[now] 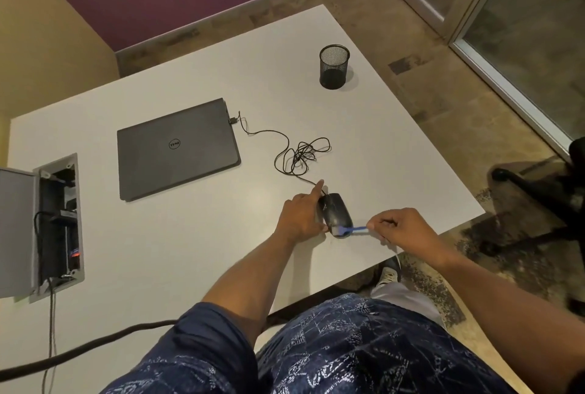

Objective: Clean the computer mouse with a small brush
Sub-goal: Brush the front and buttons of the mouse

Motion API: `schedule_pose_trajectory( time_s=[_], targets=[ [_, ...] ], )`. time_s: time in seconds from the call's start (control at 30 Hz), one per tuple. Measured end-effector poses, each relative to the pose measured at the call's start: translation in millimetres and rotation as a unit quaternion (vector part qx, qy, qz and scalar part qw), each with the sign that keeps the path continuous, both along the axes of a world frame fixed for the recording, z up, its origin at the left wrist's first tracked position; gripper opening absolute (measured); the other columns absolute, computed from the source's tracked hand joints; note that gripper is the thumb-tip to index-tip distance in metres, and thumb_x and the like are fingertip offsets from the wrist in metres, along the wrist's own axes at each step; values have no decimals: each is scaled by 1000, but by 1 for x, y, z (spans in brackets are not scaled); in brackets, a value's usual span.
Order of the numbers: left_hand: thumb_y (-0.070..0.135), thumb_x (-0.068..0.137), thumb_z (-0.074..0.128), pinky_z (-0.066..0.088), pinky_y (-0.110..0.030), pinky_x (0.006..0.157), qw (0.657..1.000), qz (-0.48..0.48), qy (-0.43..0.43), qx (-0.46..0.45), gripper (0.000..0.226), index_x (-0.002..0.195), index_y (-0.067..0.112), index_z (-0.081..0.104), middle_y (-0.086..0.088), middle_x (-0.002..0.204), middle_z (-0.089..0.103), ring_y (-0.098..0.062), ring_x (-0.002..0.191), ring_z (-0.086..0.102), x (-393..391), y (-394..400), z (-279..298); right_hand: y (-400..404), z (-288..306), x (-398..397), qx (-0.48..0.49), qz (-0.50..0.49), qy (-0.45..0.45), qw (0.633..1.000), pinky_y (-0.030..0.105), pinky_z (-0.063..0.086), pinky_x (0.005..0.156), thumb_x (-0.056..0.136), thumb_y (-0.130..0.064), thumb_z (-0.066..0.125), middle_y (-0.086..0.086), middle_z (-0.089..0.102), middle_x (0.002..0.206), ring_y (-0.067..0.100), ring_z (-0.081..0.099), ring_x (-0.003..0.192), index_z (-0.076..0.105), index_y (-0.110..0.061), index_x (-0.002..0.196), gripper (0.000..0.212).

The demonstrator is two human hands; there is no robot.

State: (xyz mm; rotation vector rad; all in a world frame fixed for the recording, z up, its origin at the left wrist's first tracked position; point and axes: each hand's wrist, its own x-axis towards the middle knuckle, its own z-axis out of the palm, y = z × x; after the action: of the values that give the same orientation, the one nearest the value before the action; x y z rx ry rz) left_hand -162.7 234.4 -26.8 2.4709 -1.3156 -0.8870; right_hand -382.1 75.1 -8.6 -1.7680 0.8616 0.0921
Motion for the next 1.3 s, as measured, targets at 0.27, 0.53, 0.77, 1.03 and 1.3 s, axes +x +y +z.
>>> schedule_pose_trajectory(
  time_s=[0.27,0.53,0.77,1.03,1.3],
  targets=[
    [43,72,82,42,-45,105,1000,-4,0,0,119,164,27,8,1,148,55,-28,134,48,2,0,0,-7,-14,-14,-48,-8,25,999,24,49,53,89,-29,73,-4,74,70,5,60,56,80,-36,82,12],
    [43,74,83,41,-44,105,1000,-6,-1,0,118,164,25,9,1,148,56,-28,134,48,-1,1,0,-3,-13,-2,-76,21,16,997,12,44,52,90,-27,75,-17,74,74,0,60,57,79,-40,79,17],
    [43,75,83,40,-46,108,1000,-11,-1,2,117,164,24,9,1,148,54,-28,135,47,-2,1,3,-6,-10,-5,-47,-28,6,999,18,49,55,89,-27,76,0,75,74,4,62,59,81,-33,83,10],
    [42,76,83,38,-45,109,1000,-10,2,2,117,164,25,8,1,150,53,-27,137,45,-2,0,3,-17,-14,-19,-21,-78,15,997,28,48,54,88,-27,77,5,71,64,12,59,55,82,-25,84,7],
    [41,76,82,39,-45,109,1000,-13,-1,4,116,164,24,8,1,150,53,-27,137,45,-3,1,3,-23,-12,-21,1,-82,9,997,27,48,52,87,-27,78,8,71,63,11,59,55,82,-25,84,6]
  ],
)
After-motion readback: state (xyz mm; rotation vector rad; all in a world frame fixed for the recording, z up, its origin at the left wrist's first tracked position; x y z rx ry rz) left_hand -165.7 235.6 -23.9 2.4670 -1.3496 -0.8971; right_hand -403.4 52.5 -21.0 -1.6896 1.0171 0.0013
